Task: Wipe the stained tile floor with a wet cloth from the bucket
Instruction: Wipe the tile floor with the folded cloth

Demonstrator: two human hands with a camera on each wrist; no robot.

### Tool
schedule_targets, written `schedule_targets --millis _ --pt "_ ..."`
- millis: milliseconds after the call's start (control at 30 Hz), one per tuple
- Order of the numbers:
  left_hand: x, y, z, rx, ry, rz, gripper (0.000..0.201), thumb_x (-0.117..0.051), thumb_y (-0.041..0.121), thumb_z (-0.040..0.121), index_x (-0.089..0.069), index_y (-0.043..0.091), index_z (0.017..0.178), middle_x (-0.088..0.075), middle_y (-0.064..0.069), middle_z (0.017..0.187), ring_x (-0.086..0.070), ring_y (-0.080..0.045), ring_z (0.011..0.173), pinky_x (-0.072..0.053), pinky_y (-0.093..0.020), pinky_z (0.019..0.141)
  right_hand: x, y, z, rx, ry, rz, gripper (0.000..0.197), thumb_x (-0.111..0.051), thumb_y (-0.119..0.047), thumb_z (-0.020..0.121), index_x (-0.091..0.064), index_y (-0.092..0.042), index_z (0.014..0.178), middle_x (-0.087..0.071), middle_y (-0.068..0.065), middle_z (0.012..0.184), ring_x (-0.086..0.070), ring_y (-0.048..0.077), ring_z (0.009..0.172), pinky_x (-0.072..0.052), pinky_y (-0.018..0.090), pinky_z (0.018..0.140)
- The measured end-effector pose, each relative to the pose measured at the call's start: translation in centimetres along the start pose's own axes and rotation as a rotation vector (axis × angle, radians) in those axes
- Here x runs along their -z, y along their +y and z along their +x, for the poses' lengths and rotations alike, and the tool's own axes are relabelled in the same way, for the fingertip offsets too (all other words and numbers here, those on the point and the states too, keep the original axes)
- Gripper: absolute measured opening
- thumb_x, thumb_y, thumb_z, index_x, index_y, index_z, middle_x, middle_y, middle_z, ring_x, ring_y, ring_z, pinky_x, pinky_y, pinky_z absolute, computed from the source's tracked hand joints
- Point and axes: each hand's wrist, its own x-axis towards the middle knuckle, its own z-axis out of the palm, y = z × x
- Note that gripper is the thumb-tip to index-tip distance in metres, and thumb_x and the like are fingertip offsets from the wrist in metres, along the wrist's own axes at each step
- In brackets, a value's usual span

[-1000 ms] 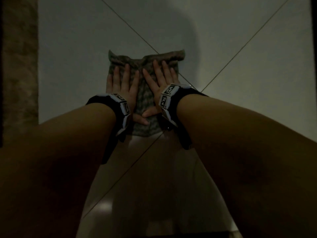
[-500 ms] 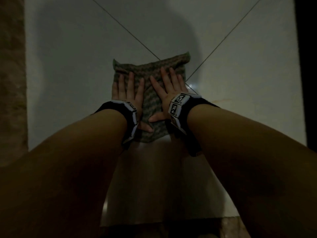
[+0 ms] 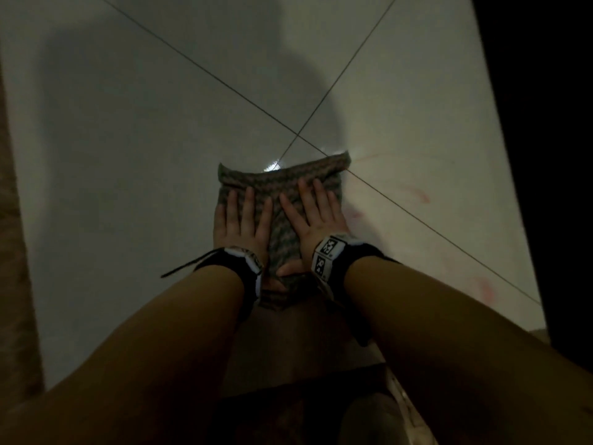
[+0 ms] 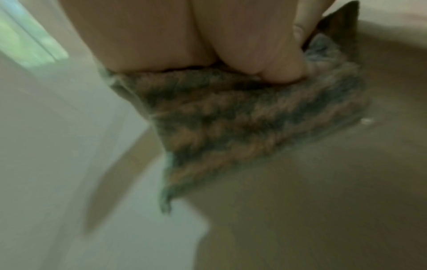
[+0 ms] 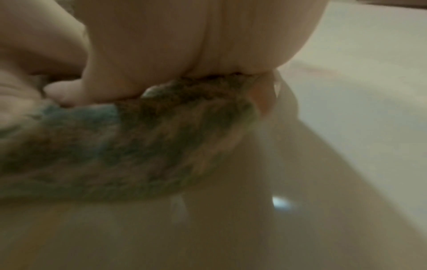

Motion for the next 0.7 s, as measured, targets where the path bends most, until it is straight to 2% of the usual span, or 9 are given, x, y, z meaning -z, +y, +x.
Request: schedule_targets --millis 33,100,167,233,333,400,467,567,700 --pt "-0.5 0.5 -0.5 -0.004 -0.014 0.013 0.130 -0.050 0.082 0.067 0.037 0.015 0.139 0.035 -0.018 0.153 0.023 -0.042 0.144 0.016 -0.053 0.115 -0.7 -0.1 -0.8 -0.003 -0.006 0.012 0.127 -0.060 -0.076 0.062 0.019 -0.026 0.148 0.029 0.013 0.155 0.027 0.034 0.143 0.025 0.040 0.106" --pt "-1.7 1.4 -1.5 -0.012 -0.049 0.051 0.133 -0.051 0.085 0.063 0.041 0.015 0.129 0.045 -0.014 0.141 0.025 -0.043 0.143 0.018 -0.054 0.114 -2.0 -0.4 -2.5 -0.021 -0.025 0.036 0.126 -0.060 -0.075 0.063 0.019 -0.026 0.148 0.034 0.011 0.153 0.028 0.033 0.142 0.026 0.040 0.105" --pt "-3.2 2.1 -2.6 -0.033 -0.070 0.081 0.136 -0.052 0.087 0.059 0.043 0.015 0.124 0.049 -0.014 0.130 0.027 -0.043 0.142 0.021 -0.053 0.111 -3.6 -1.0 -4.2 -0.042 -0.046 0.074 0.125 -0.060 -0.075 0.064 0.020 -0.027 0.148 0.043 0.005 0.142 0.032 0.030 0.141 0.028 0.039 0.105" --pt "-4.9 2.9 -3.9 -0.066 -0.077 0.092 0.133 -0.051 0.086 0.062 0.042 0.015 0.126 0.052 -0.016 0.126 0.029 -0.043 0.142 0.027 -0.051 0.106 -5.1 -1.6 -6.0 -0.062 -0.070 0.102 0.126 -0.061 -0.074 0.065 0.024 -0.028 0.145 0.047 0.003 0.132 0.040 0.023 0.132 0.032 0.038 0.104" --pt "-7.0 3.8 -6.0 -0.085 -0.107 0.111 0.126 -0.045 0.084 0.069 0.041 0.015 0.130 0.061 -0.014 0.115 0.036 -0.039 0.138 0.040 -0.051 0.098 -7.2 -2.6 -8.3 -0.080 -0.099 0.123 0.125 -0.062 -0.071 0.065 0.029 -0.029 0.139 0.047 0.002 0.130 0.042 0.019 0.124 0.041 0.036 0.095" --pt "-7.8 4.0 -6.7 -0.097 -0.114 0.148 0.121 -0.042 0.084 0.071 0.042 0.017 0.126 0.057 -0.012 0.123 0.032 -0.041 0.140 0.033 -0.052 0.106 -8.0 -3.0 -9.2 -0.093 -0.109 0.132 0.125 -0.063 -0.071 0.065 0.023 -0.029 0.145 0.047 0.001 0.130 0.042 0.018 0.124 0.040 0.037 0.094" --pt "-8.1 3.9 -7.0 -0.117 -0.089 0.190 0.120 -0.042 0.084 0.071 0.042 0.017 0.125 0.050 -0.012 0.129 0.029 -0.042 0.141 0.025 -0.052 0.111 -8.5 -3.3 -9.8 -0.107 -0.110 0.136 0.125 -0.062 -0.072 0.065 0.021 -0.029 0.147 0.047 0.001 0.131 0.041 0.020 0.128 0.036 0.040 0.102" --pt "-8.1 3.6 -7.3 -0.144 -0.070 0.238 0.121 -0.038 0.088 0.068 0.042 0.017 0.125 0.049 -0.011 0.131 0.028 -0.042 0.142 0.025 -0.051 0.110 -8.7 -3.4 -10.2 -0.105 -0.094 0.111 0.125 -0.061 -0.073 0.064 0.020 -0.028 0.148 0.045 0.002 0.132 0.031 0.030 0.141 0.025 0.043 0.109" --pt "-7.7 3.5 -7.4 -0.159 -0.102 0.293 0.121 -0.041 0.085 0.070 0.042 0.016 0.125 0.048 -0.009 0.131 0.026 -0.041 0.143 0.018 -0.052 0.115 -8.6 -3.4 -10.3 -0.099 -0.071 0.090 0.124 -0.061 -0.073 0.065 0.019 -0.028 0.148 0.043 0.002 0.138 0.027 0.032 0.143 0.025 0.041 0.109"
